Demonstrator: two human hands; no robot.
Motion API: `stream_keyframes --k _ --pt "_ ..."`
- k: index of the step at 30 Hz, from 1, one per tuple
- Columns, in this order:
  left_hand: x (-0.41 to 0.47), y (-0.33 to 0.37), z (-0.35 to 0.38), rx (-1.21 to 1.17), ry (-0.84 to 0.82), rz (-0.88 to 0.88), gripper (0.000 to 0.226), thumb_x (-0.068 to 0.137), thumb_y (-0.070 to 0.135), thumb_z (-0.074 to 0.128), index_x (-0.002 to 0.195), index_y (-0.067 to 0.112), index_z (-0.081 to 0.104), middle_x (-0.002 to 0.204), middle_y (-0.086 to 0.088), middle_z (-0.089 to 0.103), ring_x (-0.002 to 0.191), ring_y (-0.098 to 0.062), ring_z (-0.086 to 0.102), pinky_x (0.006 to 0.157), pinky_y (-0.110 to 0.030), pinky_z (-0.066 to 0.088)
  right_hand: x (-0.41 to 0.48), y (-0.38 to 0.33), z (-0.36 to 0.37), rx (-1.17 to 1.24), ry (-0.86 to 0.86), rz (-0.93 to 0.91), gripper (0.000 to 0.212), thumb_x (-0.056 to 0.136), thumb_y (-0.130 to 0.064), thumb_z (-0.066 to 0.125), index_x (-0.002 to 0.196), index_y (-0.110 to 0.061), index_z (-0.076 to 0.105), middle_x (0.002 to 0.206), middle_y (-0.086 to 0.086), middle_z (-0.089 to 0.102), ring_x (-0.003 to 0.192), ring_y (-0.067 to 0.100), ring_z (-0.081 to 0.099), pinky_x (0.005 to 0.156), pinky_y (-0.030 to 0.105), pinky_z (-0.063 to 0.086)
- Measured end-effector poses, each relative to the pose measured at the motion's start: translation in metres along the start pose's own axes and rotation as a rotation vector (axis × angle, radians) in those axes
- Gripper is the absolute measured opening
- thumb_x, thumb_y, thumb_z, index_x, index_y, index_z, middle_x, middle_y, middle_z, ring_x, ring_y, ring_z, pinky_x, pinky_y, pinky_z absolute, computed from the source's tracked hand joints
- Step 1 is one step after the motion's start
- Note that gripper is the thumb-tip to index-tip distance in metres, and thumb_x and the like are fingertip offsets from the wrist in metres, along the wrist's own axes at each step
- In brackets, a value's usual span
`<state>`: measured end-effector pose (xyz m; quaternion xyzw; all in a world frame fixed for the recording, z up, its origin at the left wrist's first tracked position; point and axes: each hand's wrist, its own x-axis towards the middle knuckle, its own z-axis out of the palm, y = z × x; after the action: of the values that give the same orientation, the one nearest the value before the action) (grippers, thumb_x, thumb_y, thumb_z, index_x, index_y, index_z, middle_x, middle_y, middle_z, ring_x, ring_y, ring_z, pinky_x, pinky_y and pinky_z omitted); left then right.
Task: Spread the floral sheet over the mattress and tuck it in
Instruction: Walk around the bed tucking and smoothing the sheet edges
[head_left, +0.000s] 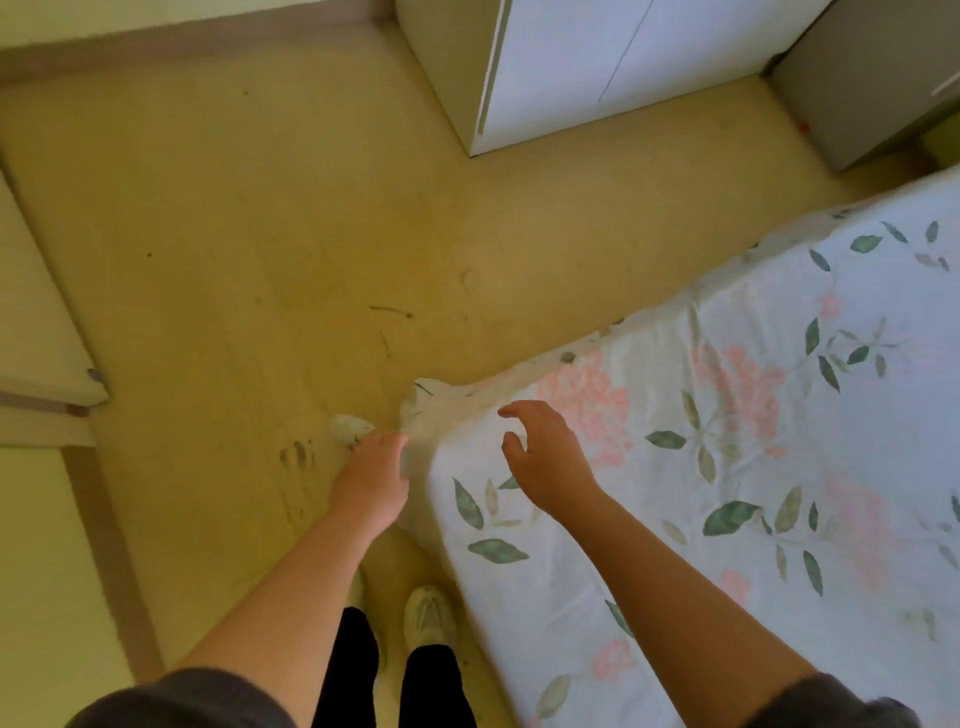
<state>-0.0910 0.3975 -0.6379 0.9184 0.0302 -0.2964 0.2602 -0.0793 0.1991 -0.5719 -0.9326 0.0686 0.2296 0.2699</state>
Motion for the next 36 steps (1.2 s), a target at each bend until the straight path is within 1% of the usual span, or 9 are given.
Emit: stream_keyframes --k 4,7,13,17,20,28,31,33,36 --pt "0.052 -0.012 0.025 0.074 -0.004 0.113 0.066 0.09 0.0 0.05 0.146 0.025 0.027 0.149 0.004 0.034 0.118 -0.021 0.053 0.087 -0.034 0.052 0.053 0.002 0.044 -0.099 0.041 -0.018 0.032 0.095 -0.018 0.043 0.124 -0.024 0.055 0.136 -0.006 0.049 0.131 0.014 0.039 0.119 0.043 0.012" --pt "0.077 -0.02 0.037 0.09 -0.069 0.157 0.054 0.089 0.005 0.052 0.138 0.02 0.038 0.133 -0.001 0.049 0.106 -0.021 0.057 0.081 -0.03 0.049 0.078 0.001 0.072 -0.139 0.004 -0.019 0.031 0.096 -0.019 0.04 0.122 -0.026 0.055 0.133 -0.009 0.05 0.13 0.011 0.038 0.118 0.046 -0.002" --pt "0.088 -0.049 0.034 0.111 -0.249 0.093 0.028 0.09 0.009 0.052 0.118 0.012 0.05 0.111 -0.006 0.056 0.099 -0.024 0.059 0.08 -0.035 0.049 0.085 0.0 0.101 -0.281 -0.096 -0.015 0.03 0.097 -0.024 0.035 0.116 -0.028 0.058 0.122 -0.011 0.058 0.125 0.011 0.043 0.117 0.055 -0.005" --pt "0.09 -0.055 0.031 0.179 -0.125 0.08 0.01 0.093 0.009 0.044 0.094 0.014 0.054 0.073 0.005 0.047 0.072 -0.016 0.051 0.061 -0.027 0.033 0.086 -0.005 0.103 -0.277 -0.093 0.0 0.031 0.097 -0.026 0.034 0.115 -0.029 0.058 0.121 -0.011 0.058 0.125 0.011 0.042 0.117 0.056 -0.006" --pt "0.092 -0.053 0.028 0.269 -0.034 0.099 0.014 0.094 0.013 0.043 0.083 0.019 0.049 0.065 0.008 0.04 0.066 -0.015 0.048 0.055 -0.026 0.029 0.087 -0.005 0.101 -0.28 -0.105 0.003 0.031 0.097 -0.026 0.034 0.116 -0.029 0.058 0.121 -0.011 0.058 0.125 0.011 0.042 0.117 0.056 -0.006" --pt "0.081 -0.061 0.02 0.492 -0.018 0.071 0.015 0.094 0.015 0.044 0.082 0.022 0.05 0.065 0.008 0.042 0.064 -0.015 0.048 0.053 -0.026 0.03 0.08 -0.004 0.102 -0.258 -0.106 -0.049 0.03 0.098 -0.024 0.035 0.117 -0.025 0.057 0.123 -0.009 0.056 0.125 0.011 0.043 0.118 0.053 -0.005" --pt "0.08 -0.055 0.017 0.457 -0.034 0.016 0.016 0.095 0.016 0.043 0.101 0.022 0.057 0.085 0.006 0.056 0.077 -0.016 0.055 0.06 -0.028 0.036 0.074 -0.006 0.098 -0.241 -0.097 -0.037 0.033 0.097 -0.021 0.037 0.125 -0.024 0.054 0.136 -0.006 0.047 0.134 0.012 0.034 0.118 0.049 -0.005" --pt "0.081 -0.042 0.014 0.421 0.001 0.042 0.024 0.094 0.017 0.045 0.117 0.022 0.051 0.107 0.004 0.058 0.096 -0.017 0.058 0.067 -0.027 0.041 0.071 -0.005 0.083 -0.219 -0.07 0.004 0.037 0.098 -0.021 0.038 0.133 -0.024 0.047 0.148 -0.004 0.036 0.142 0.013 0.023 0.118 0.049 -0.003" --pt "0.08 -0.018 0.005 0.397 0.037 0.101 0.038 0.093 0.018 0.047 0.13 0.021 0.042 0.118 0.003 0.055 0.106 -0.017 0.054 0.075 -0.027 0.048 0.067 -0.001 0.061 -0.201 -0.06 0.048 0.042 0.098 -0.022 0.039 0.139 -0.024 0.04 0.155 -0.002 0.024 0.146 0.015 0.012 0.119 0.049 -0.003"
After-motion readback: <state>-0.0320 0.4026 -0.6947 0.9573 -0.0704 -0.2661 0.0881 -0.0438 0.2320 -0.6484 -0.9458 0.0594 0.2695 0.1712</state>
